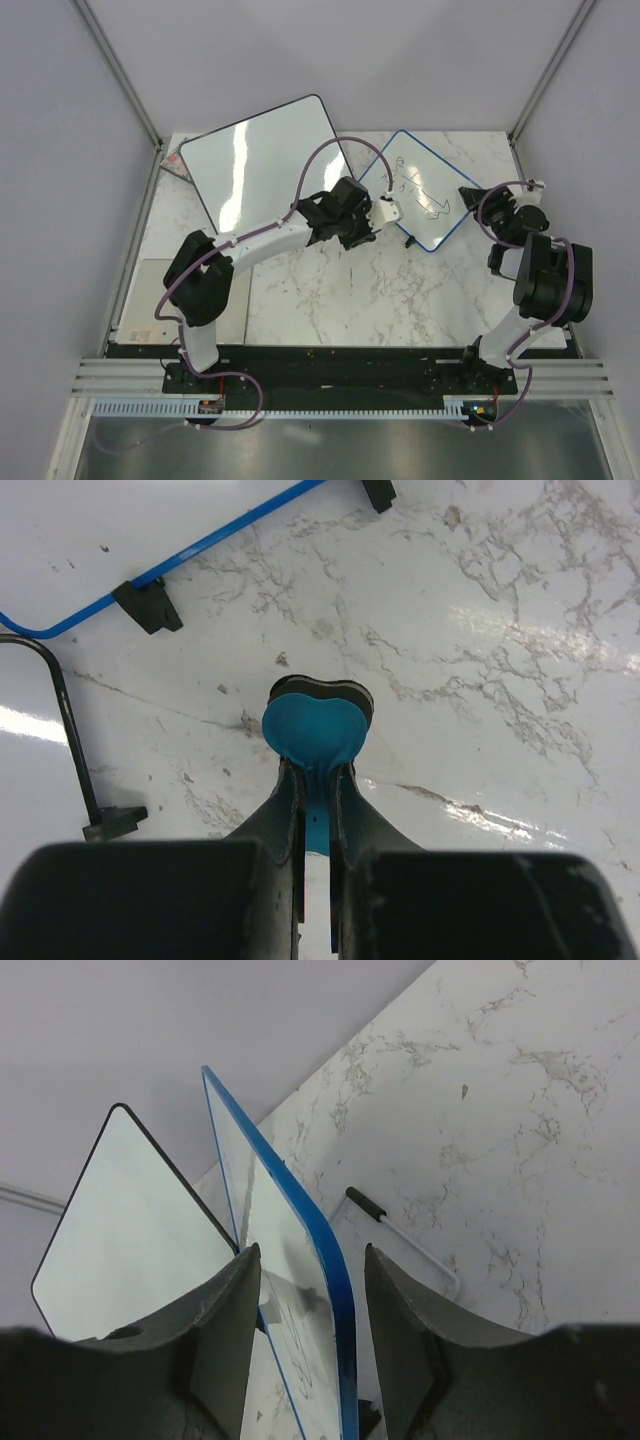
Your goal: Erase the whiteboard
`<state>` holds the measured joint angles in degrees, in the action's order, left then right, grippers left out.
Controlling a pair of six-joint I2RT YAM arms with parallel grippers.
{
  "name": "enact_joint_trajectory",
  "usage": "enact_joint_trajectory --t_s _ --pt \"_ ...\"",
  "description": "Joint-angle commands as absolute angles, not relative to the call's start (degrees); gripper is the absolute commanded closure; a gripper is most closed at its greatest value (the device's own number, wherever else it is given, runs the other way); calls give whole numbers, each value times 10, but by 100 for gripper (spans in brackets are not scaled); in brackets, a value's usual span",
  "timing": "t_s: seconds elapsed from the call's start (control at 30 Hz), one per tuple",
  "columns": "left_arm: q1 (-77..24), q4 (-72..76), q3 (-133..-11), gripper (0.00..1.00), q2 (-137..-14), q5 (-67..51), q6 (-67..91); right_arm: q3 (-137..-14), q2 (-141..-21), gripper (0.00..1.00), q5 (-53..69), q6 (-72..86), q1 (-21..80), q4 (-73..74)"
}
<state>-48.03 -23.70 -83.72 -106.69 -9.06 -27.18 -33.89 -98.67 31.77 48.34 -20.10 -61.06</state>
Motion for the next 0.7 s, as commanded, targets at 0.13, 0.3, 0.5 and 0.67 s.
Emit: enact_joint_trajectory --t_s 0.13,0.3,0.5,0.67 --pt "-465 -150 -900 98 -1093 -60 -215 -283 -957 47 338 465 -199 -656" --pt "-461 -131 -936 98 -1133 -66 -187 -271 -948 53 355 470 -200 -666" --pt "-461 -124 -1018 98 -1186 -87 -161 -268 -957 62 364 479 -199 -686" --pt "-461 -118 -1070 98 -1228 -94 -143 -264 -973 71 382 502 -199 -722"
